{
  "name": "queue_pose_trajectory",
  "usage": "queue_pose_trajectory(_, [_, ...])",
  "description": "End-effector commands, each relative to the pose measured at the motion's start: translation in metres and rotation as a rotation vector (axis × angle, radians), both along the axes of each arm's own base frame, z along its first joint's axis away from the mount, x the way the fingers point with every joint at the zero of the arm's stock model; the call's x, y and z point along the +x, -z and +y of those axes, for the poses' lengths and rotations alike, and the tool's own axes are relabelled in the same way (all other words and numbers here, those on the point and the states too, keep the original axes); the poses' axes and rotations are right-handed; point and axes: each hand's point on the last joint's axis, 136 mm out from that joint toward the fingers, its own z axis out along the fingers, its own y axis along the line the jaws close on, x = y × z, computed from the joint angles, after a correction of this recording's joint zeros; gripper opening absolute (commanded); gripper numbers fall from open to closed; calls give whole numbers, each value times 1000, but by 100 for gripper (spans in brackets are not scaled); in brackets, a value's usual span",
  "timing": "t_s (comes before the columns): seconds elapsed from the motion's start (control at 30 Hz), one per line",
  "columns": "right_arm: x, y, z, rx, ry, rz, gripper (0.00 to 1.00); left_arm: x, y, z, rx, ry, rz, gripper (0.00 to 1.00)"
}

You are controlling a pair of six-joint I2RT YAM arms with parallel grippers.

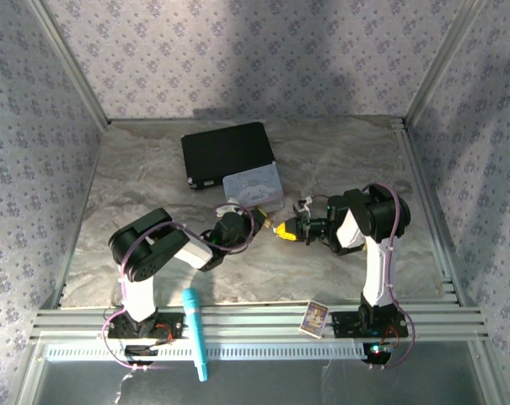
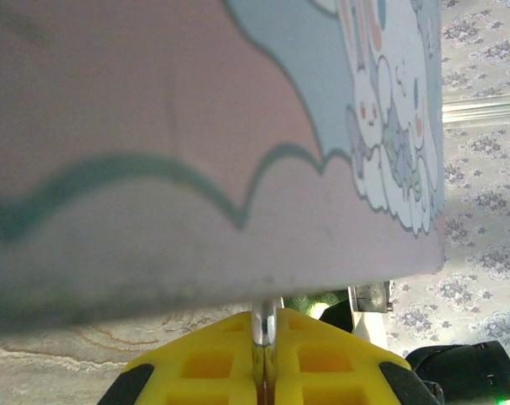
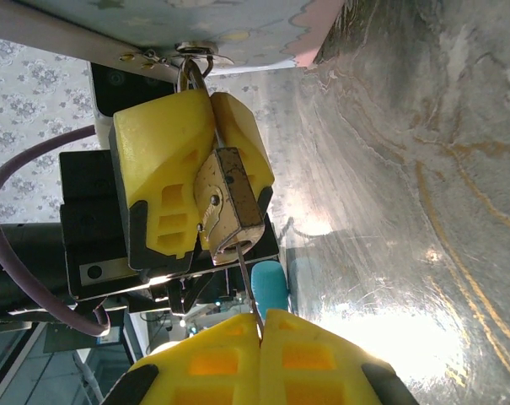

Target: Unlock a padlock with a key

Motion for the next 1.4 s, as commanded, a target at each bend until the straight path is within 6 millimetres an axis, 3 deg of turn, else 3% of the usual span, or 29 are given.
queue_pose_trajectory(0.0, [22,67,-23,-157,233,319,0,-43,8,-35,-25,225,73,0])
queue_pose_trajectory(0.3, [26,52,-12,-140,223,319,0,-43,9,-41,23,249,57,0])
queue_pose_trajectory(0.57, [26,61,-10,-153,242,337,0,-41,4,-40,-12,222,75,0])
queue_pose_trajectory(0.87, [29,83,-21,-177,294,372,0,-42,-13,-51,-138,235,94,0])
queue_pose_trajectory(1.27, [29,68,-17,-202,335,328,0,-46,11,-50,0,236,136,0])
queue_pose_trajectory(1.37, [24,66,-11,-211,331,316,0,-46,13,-48,73,242,133,10])
